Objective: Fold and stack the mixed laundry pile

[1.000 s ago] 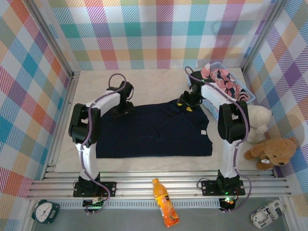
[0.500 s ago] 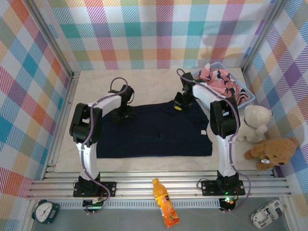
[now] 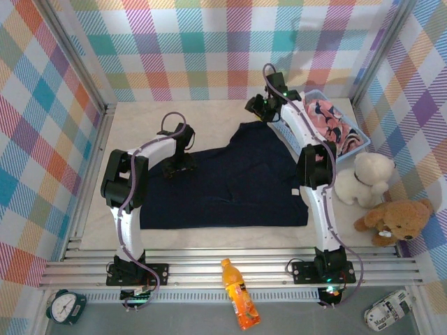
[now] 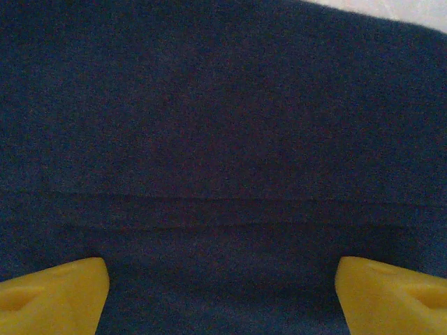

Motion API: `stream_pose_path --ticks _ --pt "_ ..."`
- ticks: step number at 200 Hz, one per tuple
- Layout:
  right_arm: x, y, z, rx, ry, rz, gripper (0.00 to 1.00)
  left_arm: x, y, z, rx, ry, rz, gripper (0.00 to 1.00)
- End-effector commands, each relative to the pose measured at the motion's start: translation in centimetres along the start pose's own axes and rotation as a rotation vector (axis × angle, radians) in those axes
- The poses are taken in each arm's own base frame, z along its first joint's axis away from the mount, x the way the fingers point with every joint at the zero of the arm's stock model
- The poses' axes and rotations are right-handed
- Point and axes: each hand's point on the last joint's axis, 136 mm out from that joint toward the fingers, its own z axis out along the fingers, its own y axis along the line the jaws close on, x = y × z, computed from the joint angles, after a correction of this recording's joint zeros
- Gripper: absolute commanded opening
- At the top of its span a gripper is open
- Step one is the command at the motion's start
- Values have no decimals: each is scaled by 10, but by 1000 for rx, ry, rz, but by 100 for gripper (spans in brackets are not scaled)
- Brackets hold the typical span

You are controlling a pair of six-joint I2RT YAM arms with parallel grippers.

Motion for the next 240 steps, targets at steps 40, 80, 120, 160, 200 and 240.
stream_pose_path --ticks 40,80,120,160,200,240 --pt "78 -32 -60 138 117 -100 48 -9 -13 -54 100 -21 55 87" --pt "179 -79 -70 273 268 -101 47 -15 -1 -62 58 -72 43 85" --pt "243 -131 -70 405 384 -105 46 -60 46 -54 -19 -151 -159 85" --pt "272 -170 -85 516 440 -124 47 -89 103 -50 -118 -187 -376 85" --pt "268 -169 -99 530 414 -140 50 -88 128 -42 -108 -152 -497 85" --pt "206 -95 -104 390 255 -185 59 -82 93 -48 68 -116 -463 83"
